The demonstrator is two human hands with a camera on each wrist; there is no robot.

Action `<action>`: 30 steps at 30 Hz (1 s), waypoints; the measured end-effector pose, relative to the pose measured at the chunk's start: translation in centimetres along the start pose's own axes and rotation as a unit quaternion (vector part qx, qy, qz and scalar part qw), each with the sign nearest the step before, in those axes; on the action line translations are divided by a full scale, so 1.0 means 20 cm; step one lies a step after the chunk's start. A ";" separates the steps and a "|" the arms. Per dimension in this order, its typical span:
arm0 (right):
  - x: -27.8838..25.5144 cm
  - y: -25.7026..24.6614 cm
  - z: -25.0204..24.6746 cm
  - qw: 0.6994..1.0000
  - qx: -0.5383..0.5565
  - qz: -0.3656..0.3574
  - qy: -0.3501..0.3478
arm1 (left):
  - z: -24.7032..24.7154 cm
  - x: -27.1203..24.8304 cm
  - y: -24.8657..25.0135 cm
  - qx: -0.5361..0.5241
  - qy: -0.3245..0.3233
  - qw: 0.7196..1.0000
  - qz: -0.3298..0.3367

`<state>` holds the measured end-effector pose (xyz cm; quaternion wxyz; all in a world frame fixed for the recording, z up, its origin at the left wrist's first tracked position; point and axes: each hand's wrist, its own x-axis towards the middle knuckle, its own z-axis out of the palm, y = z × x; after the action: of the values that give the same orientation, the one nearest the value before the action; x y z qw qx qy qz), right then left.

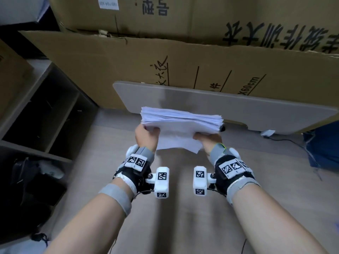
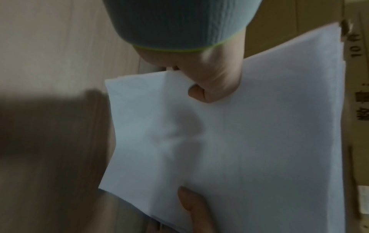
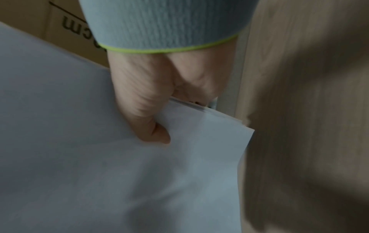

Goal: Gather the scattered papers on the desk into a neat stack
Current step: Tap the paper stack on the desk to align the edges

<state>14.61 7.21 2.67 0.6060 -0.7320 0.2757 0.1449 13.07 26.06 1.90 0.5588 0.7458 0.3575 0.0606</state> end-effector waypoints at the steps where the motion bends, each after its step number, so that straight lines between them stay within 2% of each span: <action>1: 0.00 0.00 0.00 1.000 0.004 -0.005 0.003 | 0.00 0.00 0.00 -0.029 0.008 1.000 -0.006; 3: 0.00 0.02 0.00 1.000 -0.008 -0.002 -0.005 | -0.01 -0.01 -0.03 -0.020 0.000 1.000 -0.006; 6: -0.01 0.10 0.01 0.996 -0.077 0.031 -0.023 | -0.01 -0.02 -0.13 0.046 -0.045 0.997 -0.038; 10: -0.04 0.06 0.00 0.997 -0.064 0.002 -0.051 | -0.02 0.01 -0.14 0.127 -0.040 0.990 -0.039; 13: -0.05 -0.04 -0.02 0.997 -0.062 -0.021 -0.039 | -0.03 -0.01 -0.05 0.055 -0.025 0.998 -0.022; 17: -0.03 -0.07 -0.01 0.999 0.015 -0.051 0.015 | -0.03 -0.03 0.03 -0.076 -0.008 0.997 0.005; 19: 0.00 0.01 0.02 0.999 0.012 -0.032 0.020 | -0.03 -0.03 -0.02 -0.046 -0.049 0.998 -0.014; 21: 0.02 0.11 0.04 0.996 -0.083 0.020 -0.019 | -0.02 -0.03 -0.14 0.019 -0.096 0.993 -0.062; 22: 0.03 0.17 0.05 0.992 -0.114 0.043 -0.034 | -0.02 -0.03 -0.19 0.041 -0.107 0.989 -0.090; 24: 0.04 0.20 0.03 0.991 -0.106 0.080 -0.024 | 0.00 -0.04 -0.20 0.049 -0.107 0.987 -0.112; 26: 0.05 0.16 0.01 0.994 -0.066 0.084 0.007 | 0.02 -0.04 -0.13 0.031 -0.105 0.990 -0.091; 30: 0.07 0.10 -0.01 0.998 0.000 0.051 0.022 | 0.01 -0.04 -0.01 -0.028 -0.075 0.997 -0.022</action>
<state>14.53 6.45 0.33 0.5917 -0.7198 0.3263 0.1592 12.45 25.38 1.84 0.6062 0.7241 0.3291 0.0018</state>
